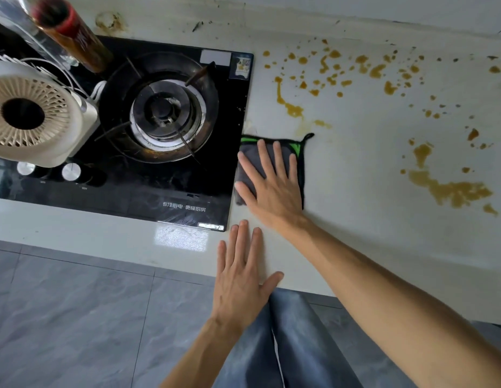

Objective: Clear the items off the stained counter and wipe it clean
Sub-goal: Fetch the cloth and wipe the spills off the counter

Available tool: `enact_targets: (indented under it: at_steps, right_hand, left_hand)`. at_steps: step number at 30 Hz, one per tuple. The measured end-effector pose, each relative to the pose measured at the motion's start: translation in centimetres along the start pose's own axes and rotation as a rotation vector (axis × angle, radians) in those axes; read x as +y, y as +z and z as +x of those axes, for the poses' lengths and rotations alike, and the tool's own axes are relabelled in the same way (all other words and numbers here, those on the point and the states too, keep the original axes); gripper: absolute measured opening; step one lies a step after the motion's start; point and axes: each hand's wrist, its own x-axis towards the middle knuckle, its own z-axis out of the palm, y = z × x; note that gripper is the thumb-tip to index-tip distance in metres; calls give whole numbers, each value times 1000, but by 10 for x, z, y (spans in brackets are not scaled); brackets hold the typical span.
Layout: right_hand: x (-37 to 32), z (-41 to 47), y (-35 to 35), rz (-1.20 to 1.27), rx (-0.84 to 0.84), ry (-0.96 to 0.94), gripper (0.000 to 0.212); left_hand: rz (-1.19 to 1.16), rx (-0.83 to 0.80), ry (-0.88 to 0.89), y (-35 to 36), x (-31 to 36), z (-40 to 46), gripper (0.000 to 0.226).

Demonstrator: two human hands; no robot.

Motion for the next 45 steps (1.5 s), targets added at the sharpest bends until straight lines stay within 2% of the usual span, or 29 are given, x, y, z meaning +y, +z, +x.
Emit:
enact_targets:
  at_steps: [6,8,11,14,18,22,25,31,38,41,45]
  right_hand:
    - [58,21,-19,-24,7,161,68]
    - [68,-3,-16,-43,14,200,67]
    - [85,-59,-11,-76,-25,160,67]
    - [105,-80,-16,-96,-63,146,67]
    - [110,-32,-25,-73,-39,254,67]
    - [115,38,-33,-8,-21,291,67]
    - [115,43,-31,-21,-6,302,67]
    - [100,-15,-15,-86,16,207,64]
    - [109,67,-22,-69,-9,55,64]
    - [128,92,-30,-55,-32,94,63]
    - [140,65,-30,-72,-1,199,64]
  left_hand:
    - [-16,18,8,-1,-1,-1,96]
    - [-24,22,6,-1,0,-2,96]
    - [-19,29,-3,1,-1,-4,96]
    - [-19,47,-15,-2,2,0,87]
    - [-18,96,43,-17,15,24,63]
    - [-95,207,126,-36,29,77,49]
    - [-90,239,172,-50,35,118,49]
    - [-9,196,172,-42,23,149,58]
    - [9,282,147,-19,20,150,69]
    - [19,296,157,-17,19,150,67]
    - [5,296,158,-16,19,149,68]
